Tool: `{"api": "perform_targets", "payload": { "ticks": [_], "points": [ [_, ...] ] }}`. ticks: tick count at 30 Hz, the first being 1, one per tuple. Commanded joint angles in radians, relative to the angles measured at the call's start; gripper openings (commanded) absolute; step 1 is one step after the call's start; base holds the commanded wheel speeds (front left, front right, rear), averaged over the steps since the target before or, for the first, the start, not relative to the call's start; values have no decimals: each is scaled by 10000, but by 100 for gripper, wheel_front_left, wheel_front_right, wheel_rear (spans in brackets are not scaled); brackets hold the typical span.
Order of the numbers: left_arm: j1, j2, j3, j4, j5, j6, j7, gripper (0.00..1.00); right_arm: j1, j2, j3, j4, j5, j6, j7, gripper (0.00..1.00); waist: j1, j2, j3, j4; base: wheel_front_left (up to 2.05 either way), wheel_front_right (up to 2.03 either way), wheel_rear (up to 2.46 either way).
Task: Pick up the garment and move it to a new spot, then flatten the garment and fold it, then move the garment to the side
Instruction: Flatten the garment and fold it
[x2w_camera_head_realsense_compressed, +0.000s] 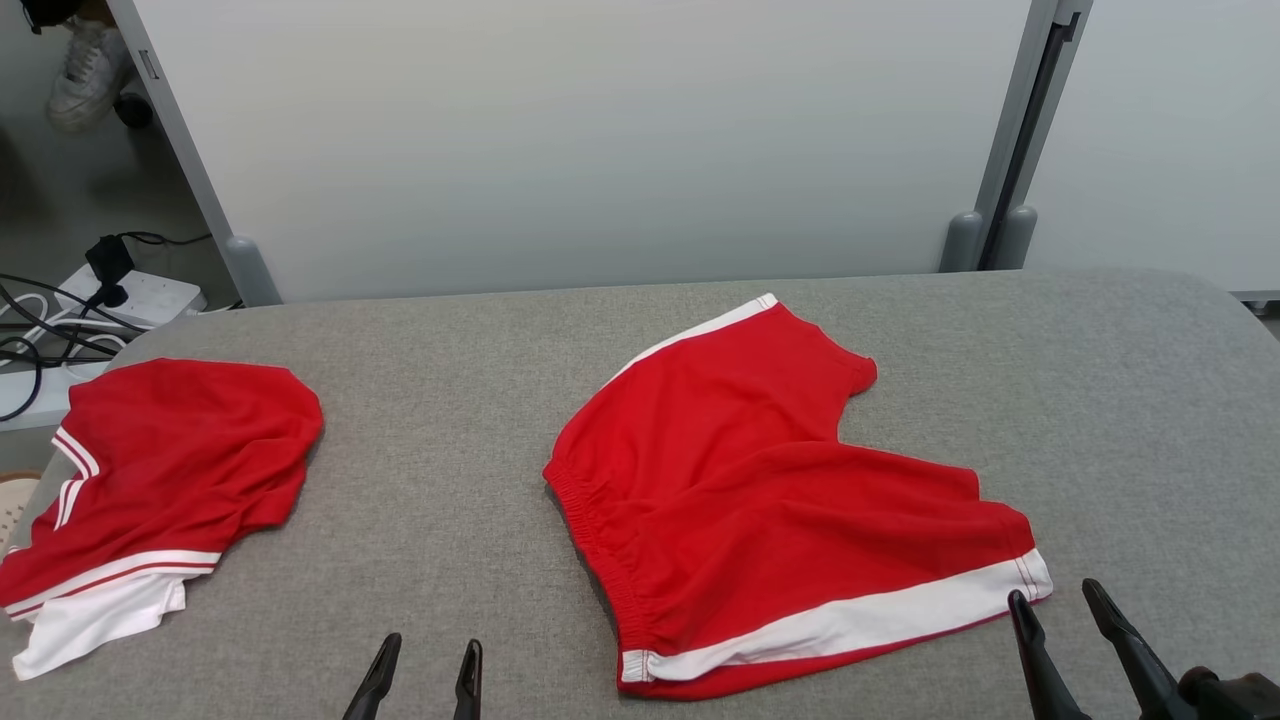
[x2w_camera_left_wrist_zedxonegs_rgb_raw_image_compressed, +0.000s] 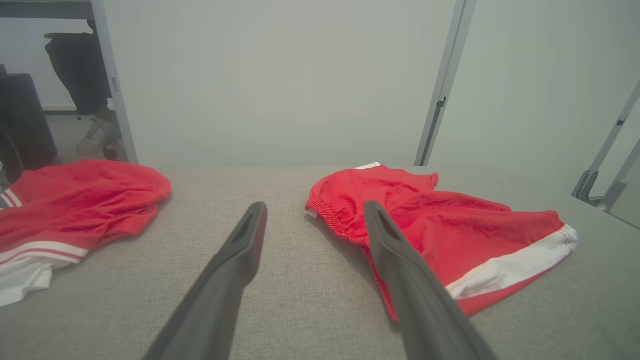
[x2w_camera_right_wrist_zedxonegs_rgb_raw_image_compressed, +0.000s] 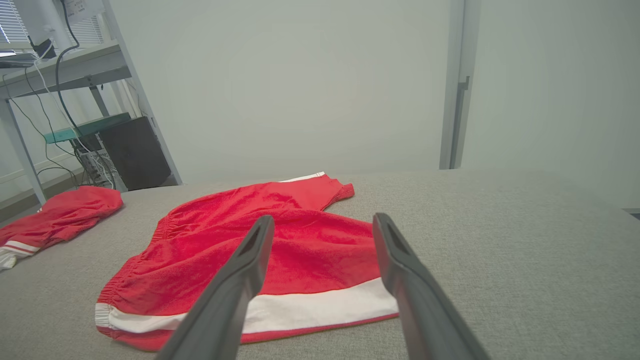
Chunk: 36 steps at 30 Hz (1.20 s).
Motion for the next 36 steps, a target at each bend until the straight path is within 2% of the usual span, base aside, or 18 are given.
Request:
{"api": "perform_targets", "payload": {
  "ticks": [1, 10, 25, 27, 36],
  "points": [
    [-258, -33, 261, -304, -95, 134, -89, 100, -219, -233, 120, -254, -139, 14, -60, 100, 0, -1, -10, 7, 0, 0, 0],
    [-235, -36, 76, -320, 10, 329, -89, 100, -170, -186, 51, -292, -184, 14, -61, 100, 0, -1, -8, 84, 0, 0, 0],
    [-371, -37, 3, -191, -87, 286, -89, 100, -307, -146, 171, -152, -1, 14, -61, 100, 0, -1, 23, 85, 0, 0, 0],
    [-379, -37, -49, -141, -134, 246, -89, 100, -331, -147, 191, -139, 15, 14, -61, 100, 0, -1, 28, 93, 0, 0, 0],
    [-830, -37, -777, 1333, -139, -510, -89, 100, -496, -313, 394, -139, 120, 14, -61, 100, 0, -1, 186, -25, 0, 0, 0]
  ]
}}
